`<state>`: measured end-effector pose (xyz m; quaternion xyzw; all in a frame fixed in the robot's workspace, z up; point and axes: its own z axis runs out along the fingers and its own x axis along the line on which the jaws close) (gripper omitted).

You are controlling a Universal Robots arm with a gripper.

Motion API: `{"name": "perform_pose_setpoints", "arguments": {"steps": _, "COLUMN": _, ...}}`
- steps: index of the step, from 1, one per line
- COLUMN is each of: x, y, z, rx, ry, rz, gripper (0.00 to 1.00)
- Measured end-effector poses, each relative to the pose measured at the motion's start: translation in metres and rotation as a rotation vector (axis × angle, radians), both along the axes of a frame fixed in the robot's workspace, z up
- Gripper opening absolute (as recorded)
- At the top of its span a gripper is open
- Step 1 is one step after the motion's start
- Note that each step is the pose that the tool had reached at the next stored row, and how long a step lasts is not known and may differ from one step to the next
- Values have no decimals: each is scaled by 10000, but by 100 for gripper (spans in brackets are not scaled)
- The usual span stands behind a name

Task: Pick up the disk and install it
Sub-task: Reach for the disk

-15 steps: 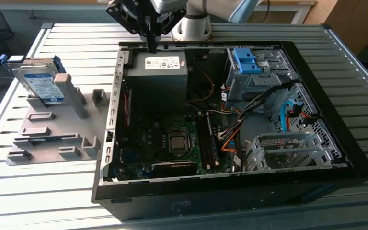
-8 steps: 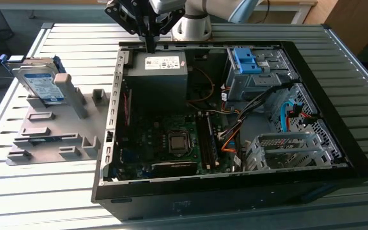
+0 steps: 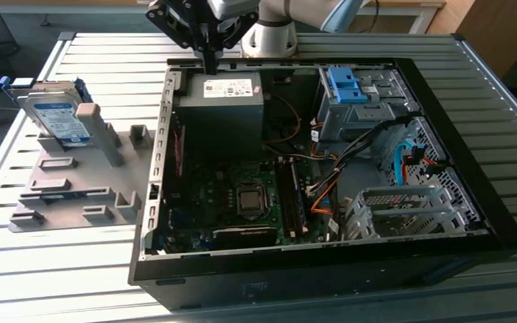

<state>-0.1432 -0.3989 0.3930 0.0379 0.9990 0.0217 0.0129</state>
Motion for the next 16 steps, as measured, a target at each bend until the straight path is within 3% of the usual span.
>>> {"name": "perform_pose_setpoints", "arguments": {"steps": 16, "x": -40, "y": 0, "z": -4, "rx": 0, "ry": 9, "rz": 0, "gripper": 11}}
